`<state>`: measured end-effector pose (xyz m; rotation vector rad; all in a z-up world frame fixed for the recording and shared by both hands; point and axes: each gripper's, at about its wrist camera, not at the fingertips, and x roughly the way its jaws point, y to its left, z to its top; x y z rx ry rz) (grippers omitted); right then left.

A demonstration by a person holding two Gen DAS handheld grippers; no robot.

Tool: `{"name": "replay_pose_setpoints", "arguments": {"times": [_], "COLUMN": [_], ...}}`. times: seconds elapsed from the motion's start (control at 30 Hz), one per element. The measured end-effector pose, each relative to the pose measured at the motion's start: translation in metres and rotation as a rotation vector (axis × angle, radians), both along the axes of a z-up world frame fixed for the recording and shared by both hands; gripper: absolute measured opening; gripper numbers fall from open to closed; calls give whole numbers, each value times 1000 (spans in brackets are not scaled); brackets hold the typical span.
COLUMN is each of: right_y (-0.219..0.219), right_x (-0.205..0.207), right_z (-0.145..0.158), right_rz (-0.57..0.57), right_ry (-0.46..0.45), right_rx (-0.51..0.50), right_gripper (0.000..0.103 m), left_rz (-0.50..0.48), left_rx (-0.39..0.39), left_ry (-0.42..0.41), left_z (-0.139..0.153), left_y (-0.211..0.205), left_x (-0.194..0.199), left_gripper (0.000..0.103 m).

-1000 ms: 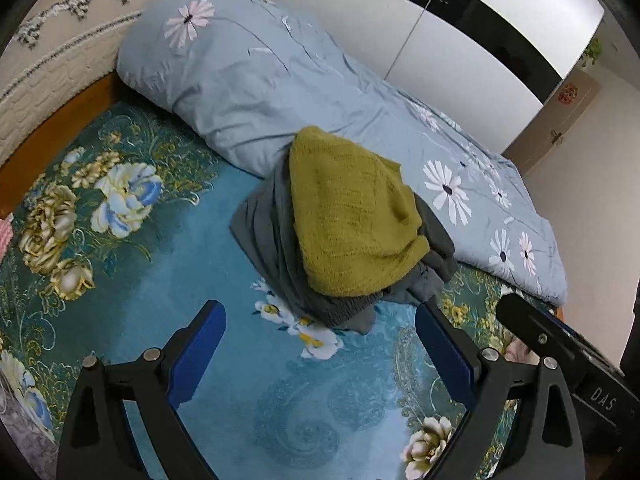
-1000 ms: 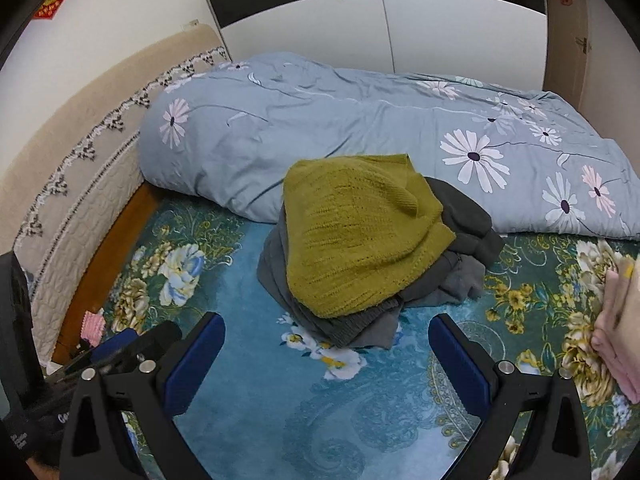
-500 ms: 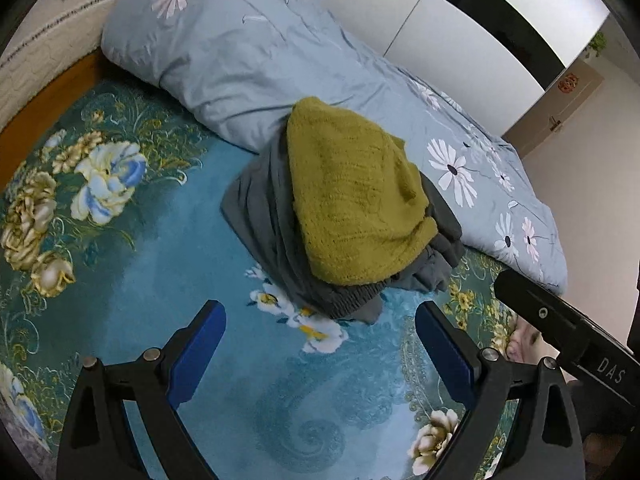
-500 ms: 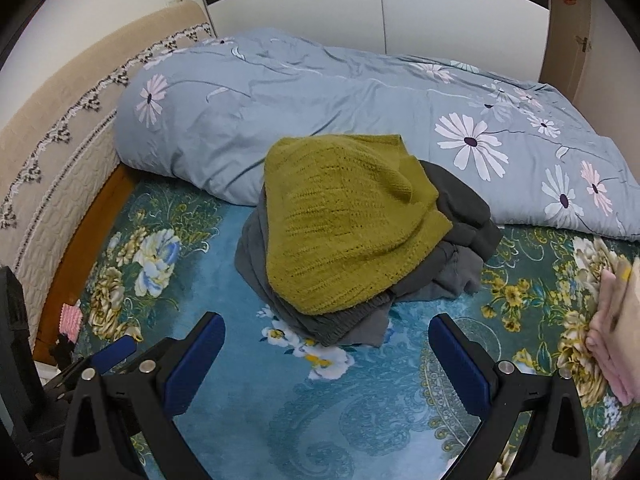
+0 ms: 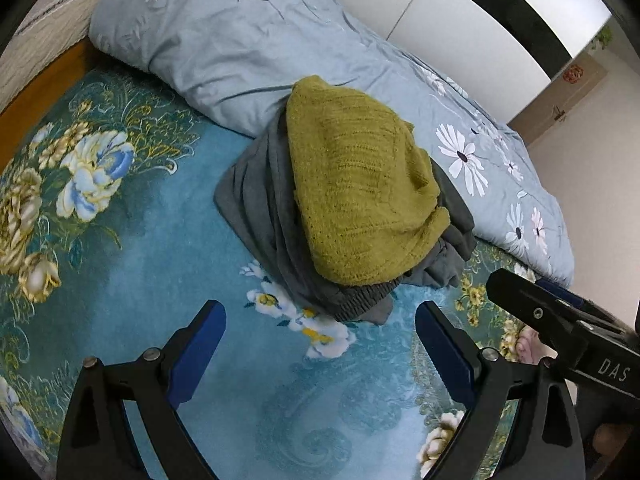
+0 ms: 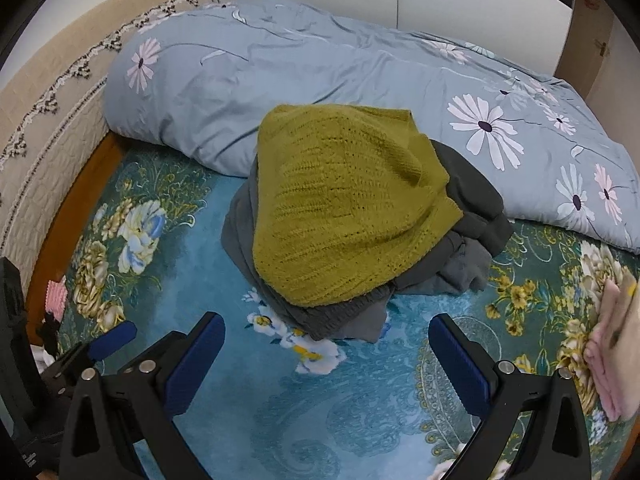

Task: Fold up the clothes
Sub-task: 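Move both tools toward the yellow sweater on the clothes pile, then grasp the yellow sweater with the left tool and lift it off the pile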

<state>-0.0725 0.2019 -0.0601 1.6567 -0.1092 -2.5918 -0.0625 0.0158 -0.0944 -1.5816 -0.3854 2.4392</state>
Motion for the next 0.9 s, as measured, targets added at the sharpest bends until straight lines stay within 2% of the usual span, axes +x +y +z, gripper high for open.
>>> {"name": "replay_pose_setpoints", "arguments": {"times": [0.17, 0.57, 0.77, 0.9], "right_y": [-1, -3, -2, 7], "right_x": [-9, -25, -27, -26], "right_z": [-10, -34, -47, -52], "right_rz": [6, 44, 39, 12], "right_ry": [-31, -111, -147, -161], "right_rx": [2, 21, 4, -16], "right_gripper": [103, 103, 103, 103], "left_rz": [-23, -42, -56, -77], "left_rx": [-40, 3, 28, 15], "left_ry": [7, -85, -150, -179], "left_z": [-5, -33, -51, -60], "left_y": [6, 8, 7, 9], "left_x": [-9, -21, -26, -34], "left_gripper": [96, 96, 96, 96]}}
